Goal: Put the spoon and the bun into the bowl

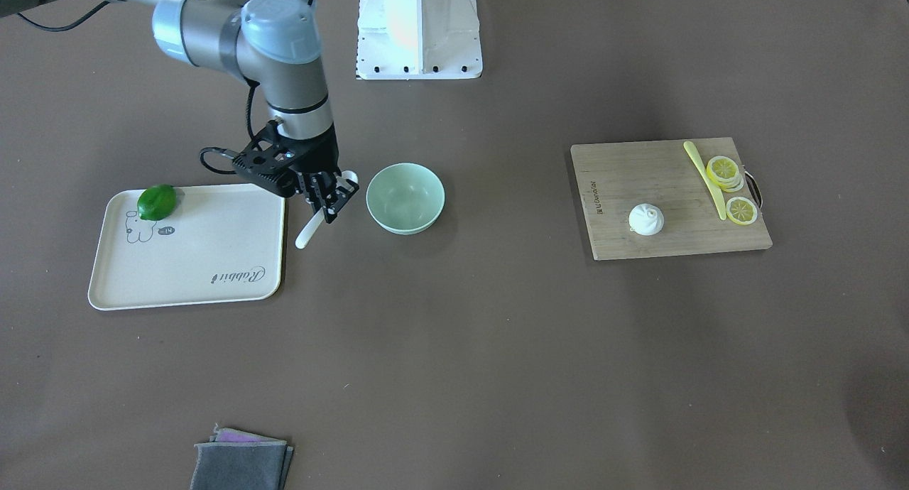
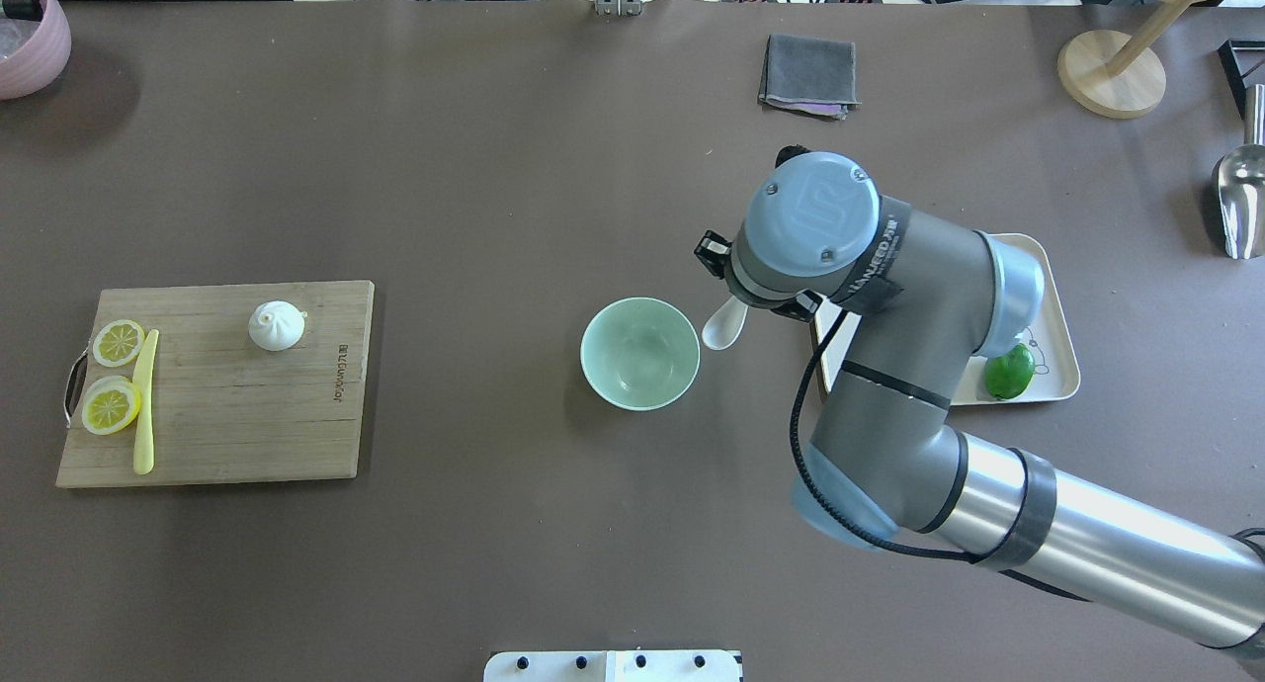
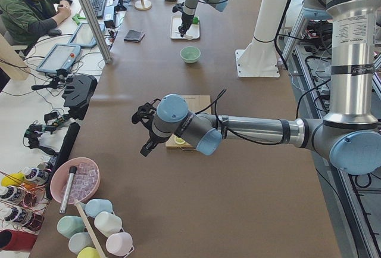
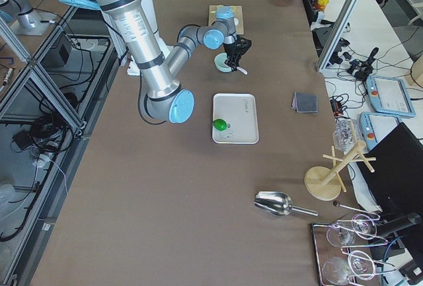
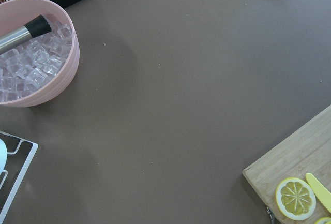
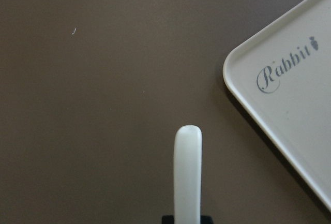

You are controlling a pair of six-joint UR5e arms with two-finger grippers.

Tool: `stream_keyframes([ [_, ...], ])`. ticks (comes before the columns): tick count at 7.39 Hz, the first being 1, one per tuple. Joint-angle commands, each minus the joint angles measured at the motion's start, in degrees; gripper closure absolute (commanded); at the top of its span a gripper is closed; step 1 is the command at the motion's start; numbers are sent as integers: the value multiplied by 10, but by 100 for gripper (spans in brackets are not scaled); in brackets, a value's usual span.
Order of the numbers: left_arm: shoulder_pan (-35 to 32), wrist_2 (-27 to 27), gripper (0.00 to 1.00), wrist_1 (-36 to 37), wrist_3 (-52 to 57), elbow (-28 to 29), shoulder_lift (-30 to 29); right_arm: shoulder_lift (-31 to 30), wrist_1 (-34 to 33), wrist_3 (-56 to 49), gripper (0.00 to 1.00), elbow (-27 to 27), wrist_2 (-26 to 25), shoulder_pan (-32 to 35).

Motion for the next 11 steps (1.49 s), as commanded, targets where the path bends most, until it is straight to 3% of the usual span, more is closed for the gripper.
stream_keyframes([
  [1,0,0,1,0,1,0,0,34,-36,62,100,-12,-72,-65],
  [3,0,-1,1,0,1,0,0,58,-35,93,63,-52,-99,-75],
  [4,0,-1,1,-1,2,-1,0,68,-36,98,58,-64,-102,-75],
  [5,0,0,1,0,2,-1,0,68,-37,98,39,-65,-103,-74],
  [6,0,0,1,0,2,0,0,68,-37,92,15,-65,-119,-74],
  [7,0,-1,1,0,0,-1,0,68,-39,80,0,-59,-124,-68],
  [8,0,-2,1,1,-2,-2,0,66,-52,37,0,-43,-118,-54],
  [10,2,-45,1,5,-12,-2,0,24,-57,-74,0,6,-29,14],
  [11,18,-62,1,-16,-85,-12,-1,-28,-52,-180,0,51,21,57],
])
